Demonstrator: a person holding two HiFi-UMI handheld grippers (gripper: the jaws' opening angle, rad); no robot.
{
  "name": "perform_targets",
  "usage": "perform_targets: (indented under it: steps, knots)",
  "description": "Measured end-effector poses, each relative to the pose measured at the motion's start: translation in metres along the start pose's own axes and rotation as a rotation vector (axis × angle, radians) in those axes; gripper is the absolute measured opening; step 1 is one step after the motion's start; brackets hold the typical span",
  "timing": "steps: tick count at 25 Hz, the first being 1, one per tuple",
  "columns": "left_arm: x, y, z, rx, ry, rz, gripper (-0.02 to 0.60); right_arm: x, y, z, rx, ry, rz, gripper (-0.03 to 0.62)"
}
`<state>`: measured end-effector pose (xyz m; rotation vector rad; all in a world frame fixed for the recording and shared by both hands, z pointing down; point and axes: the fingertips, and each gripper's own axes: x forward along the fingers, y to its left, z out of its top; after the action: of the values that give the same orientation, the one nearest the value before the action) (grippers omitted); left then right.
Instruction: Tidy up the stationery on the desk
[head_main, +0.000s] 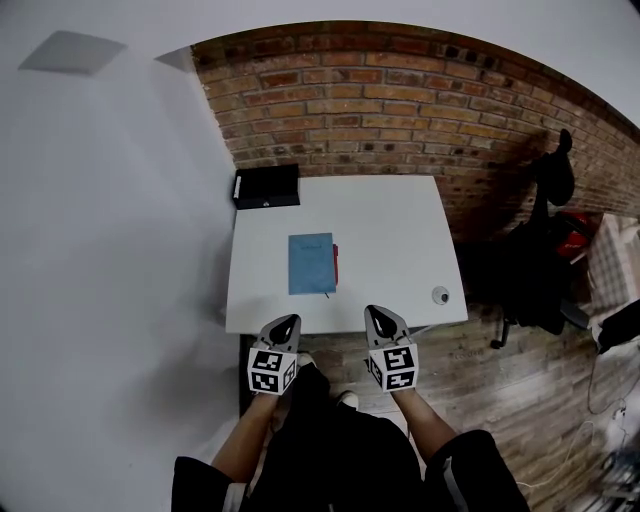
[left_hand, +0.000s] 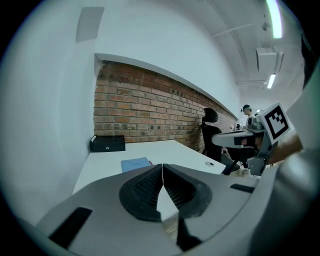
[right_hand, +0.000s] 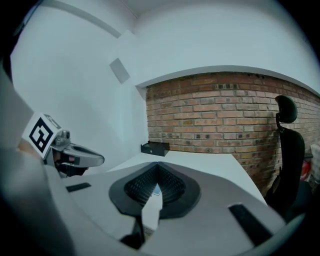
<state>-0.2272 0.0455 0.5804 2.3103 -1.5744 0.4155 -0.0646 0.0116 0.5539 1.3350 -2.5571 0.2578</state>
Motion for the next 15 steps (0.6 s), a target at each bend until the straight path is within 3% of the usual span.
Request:
perform_targets:
  steps: [15]
  knots:
    - [-0.013,-0.020,0.000,0.017,-0.006,0.013,0.015,-0.020,0.005,0.000,-0.014,-0.010,0.023,0.021]
